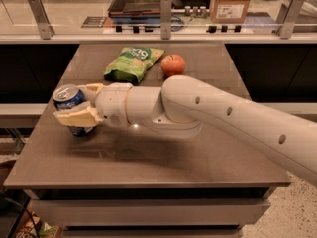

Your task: Knock pepsi can over

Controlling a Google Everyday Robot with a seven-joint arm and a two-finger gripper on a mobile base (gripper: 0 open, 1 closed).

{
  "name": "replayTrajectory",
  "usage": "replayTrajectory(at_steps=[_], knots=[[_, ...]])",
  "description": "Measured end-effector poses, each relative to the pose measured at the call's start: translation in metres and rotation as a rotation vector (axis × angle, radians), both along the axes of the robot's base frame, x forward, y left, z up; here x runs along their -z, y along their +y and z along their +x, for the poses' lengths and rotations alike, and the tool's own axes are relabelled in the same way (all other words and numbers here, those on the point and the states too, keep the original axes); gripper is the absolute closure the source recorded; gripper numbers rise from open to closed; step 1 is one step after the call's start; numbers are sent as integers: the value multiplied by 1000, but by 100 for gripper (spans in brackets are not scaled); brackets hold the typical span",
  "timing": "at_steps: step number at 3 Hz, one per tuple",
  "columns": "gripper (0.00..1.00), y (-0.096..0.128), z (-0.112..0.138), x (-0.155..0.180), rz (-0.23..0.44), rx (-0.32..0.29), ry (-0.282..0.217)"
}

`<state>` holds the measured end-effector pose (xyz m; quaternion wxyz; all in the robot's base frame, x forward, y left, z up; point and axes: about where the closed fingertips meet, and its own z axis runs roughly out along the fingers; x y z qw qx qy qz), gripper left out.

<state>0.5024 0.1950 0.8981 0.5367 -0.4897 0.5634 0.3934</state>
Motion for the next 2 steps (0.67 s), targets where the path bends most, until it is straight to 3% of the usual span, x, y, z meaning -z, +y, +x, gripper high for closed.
replayTrajectory(at_steps=[2], knots=[[100,-27,26,-16,-154,49,-2]])
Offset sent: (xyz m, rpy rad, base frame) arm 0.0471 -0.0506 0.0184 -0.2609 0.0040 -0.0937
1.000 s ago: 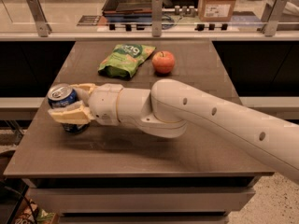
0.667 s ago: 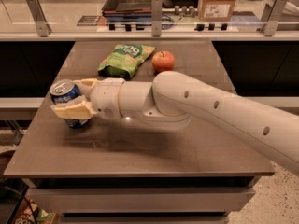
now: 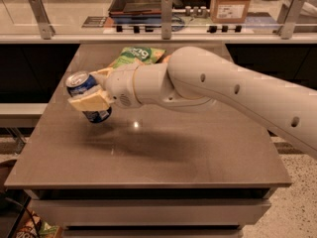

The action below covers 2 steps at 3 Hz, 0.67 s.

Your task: Knock pepsi can over

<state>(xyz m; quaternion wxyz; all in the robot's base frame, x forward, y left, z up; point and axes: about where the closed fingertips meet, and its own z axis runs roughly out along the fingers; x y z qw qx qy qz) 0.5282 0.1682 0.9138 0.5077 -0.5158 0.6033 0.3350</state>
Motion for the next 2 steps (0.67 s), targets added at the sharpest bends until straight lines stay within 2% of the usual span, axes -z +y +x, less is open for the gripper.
replayTrajectory(at_steps=[2], knots=[[100,-21,7,9,-175,82,22]])
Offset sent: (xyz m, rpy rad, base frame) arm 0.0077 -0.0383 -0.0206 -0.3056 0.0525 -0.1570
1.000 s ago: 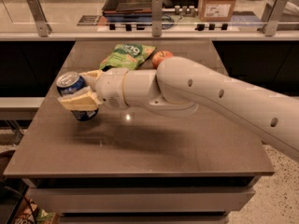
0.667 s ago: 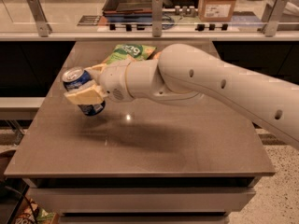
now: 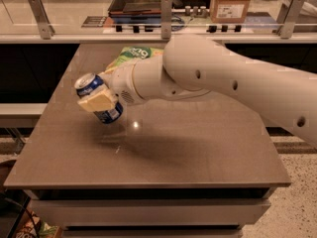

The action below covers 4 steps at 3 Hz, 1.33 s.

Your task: Knock pepsi can over

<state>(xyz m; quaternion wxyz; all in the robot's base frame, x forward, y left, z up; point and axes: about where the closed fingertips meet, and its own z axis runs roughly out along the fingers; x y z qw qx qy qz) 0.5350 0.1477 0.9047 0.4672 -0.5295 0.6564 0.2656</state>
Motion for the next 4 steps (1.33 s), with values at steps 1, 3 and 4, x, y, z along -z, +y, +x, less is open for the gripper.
replayTrajectory(at_steps=[1,3,4], knots=[[100,-7,-3,4,-88,45,10],[100,-12,-14,6,-282,95,21],[100,-2,-23,12,-411,97,45]])
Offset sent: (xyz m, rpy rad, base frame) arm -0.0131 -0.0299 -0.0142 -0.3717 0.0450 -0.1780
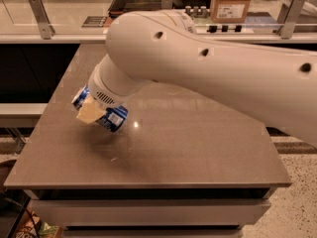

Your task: Knock pepsi can over

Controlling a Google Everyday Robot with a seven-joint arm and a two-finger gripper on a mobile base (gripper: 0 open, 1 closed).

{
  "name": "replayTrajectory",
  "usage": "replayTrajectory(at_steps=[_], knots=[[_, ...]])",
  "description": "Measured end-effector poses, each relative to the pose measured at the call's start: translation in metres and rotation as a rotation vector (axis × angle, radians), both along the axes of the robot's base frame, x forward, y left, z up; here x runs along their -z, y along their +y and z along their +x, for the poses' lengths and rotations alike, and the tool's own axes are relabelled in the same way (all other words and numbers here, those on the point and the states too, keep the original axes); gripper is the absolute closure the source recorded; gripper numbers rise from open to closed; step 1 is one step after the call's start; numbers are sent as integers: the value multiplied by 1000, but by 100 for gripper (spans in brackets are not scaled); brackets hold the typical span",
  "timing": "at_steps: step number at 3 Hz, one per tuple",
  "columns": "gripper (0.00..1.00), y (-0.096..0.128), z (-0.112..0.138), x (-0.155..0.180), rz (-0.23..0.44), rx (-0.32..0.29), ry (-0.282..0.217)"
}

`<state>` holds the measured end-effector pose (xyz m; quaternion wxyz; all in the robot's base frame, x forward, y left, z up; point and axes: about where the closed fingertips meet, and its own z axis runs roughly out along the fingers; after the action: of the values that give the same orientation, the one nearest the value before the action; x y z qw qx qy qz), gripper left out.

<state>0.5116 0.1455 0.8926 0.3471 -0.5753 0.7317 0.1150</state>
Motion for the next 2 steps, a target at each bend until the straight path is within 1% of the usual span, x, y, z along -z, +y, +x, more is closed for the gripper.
replayTrajectory(at_steps=[1,2], knots=[[100,-1,6,13,-121,43,18],[100,-3,14,27,-199,66,26]])
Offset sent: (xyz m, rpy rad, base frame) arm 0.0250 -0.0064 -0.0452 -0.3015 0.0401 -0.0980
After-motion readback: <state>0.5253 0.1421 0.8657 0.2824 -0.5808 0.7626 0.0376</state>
